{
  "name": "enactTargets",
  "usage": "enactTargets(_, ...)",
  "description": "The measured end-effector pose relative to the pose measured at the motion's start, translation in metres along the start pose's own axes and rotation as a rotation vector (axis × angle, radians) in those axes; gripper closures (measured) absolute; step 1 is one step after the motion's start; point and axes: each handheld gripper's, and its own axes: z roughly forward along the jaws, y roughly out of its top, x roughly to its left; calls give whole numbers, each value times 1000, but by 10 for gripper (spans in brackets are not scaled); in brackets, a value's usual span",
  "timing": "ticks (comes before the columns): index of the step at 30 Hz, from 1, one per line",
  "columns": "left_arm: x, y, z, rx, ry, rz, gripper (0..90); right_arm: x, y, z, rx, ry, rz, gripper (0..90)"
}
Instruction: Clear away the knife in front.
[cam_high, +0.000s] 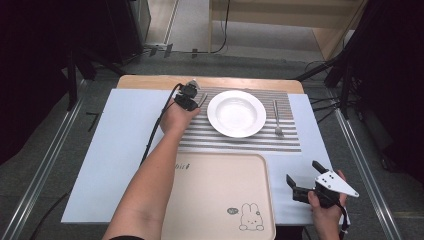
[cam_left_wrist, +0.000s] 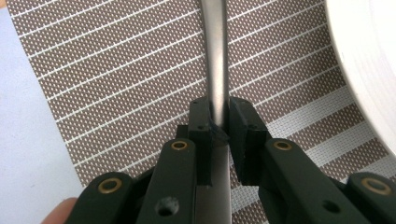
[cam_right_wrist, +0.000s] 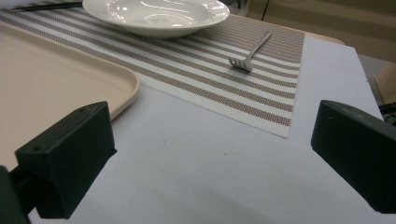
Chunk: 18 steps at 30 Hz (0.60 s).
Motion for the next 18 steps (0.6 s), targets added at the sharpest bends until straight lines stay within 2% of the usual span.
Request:
enactTargets(3,-1,-1,0,-8,2,14,797,0,0,0,2,-2,-1,0)
enactTargets(11,-1,-2,0,-16,3,11,800,0,0,1,6,-6,1,0)
enactTargets(13,-3,-2,0,-18,15,27,800,0,0,1,6,-6,1,0)
enactTargets(18,3,-2,-2,-8,-26,-9,801,0,0,1,5,-5,1,0)
